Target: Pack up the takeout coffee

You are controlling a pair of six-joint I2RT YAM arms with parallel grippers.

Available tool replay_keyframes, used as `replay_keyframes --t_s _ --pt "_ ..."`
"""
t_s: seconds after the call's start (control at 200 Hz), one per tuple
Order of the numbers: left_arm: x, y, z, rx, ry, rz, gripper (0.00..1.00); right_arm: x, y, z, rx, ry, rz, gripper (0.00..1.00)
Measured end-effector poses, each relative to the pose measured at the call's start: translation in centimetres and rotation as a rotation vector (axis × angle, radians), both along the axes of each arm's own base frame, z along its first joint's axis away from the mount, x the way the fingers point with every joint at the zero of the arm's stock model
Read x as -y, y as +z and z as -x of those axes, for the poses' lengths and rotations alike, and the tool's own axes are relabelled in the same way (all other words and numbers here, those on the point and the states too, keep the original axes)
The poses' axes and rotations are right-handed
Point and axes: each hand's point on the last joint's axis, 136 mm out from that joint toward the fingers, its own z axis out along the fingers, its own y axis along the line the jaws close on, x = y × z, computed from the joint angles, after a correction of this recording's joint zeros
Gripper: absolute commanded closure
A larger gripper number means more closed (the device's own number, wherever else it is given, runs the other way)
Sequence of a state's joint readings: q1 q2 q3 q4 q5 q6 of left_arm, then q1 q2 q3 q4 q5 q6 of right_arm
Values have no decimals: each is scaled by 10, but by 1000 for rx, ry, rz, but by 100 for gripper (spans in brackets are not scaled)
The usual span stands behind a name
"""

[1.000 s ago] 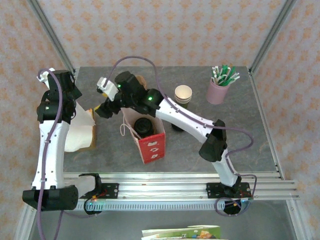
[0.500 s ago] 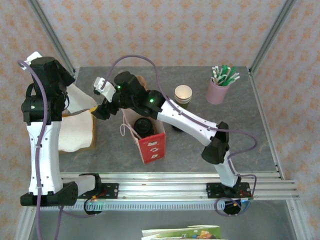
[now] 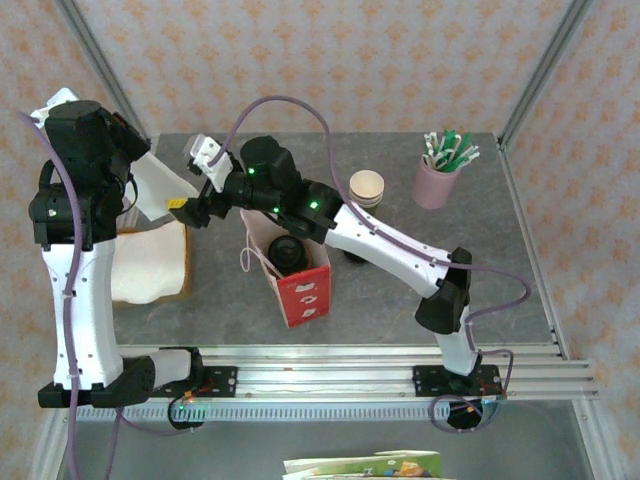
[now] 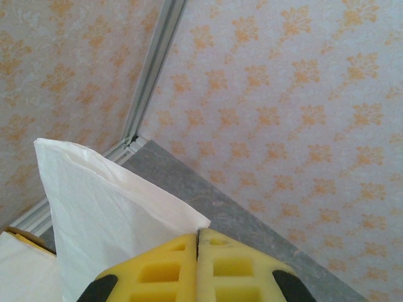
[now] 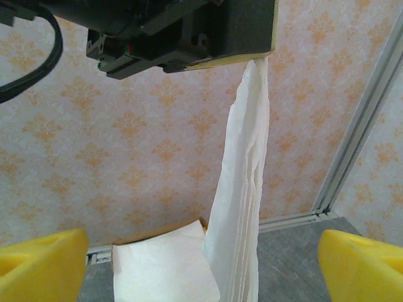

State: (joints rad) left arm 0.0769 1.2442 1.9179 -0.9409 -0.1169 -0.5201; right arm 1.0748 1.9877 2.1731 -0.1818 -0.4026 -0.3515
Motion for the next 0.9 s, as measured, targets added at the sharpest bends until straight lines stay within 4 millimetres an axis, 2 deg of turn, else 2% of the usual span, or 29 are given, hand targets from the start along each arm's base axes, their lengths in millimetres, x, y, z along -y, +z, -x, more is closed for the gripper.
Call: replay_keyframes --t_s 0.31,0.5,0.701,0.896 --pt "8 7 7 9 -31 28 100 -30 -13 -25 13 -46 -16 7" --pt "13 6 7 7 -48 44 100 -37 -26 -36 10 -82 -4 12" --pt "15 12 10 23 -61 48 100 -41 -35 -40 -14 -94 0 31" --pt "16 15 11 30 -62 48 100 -43 -33 -41 -31 -95 -16 61"
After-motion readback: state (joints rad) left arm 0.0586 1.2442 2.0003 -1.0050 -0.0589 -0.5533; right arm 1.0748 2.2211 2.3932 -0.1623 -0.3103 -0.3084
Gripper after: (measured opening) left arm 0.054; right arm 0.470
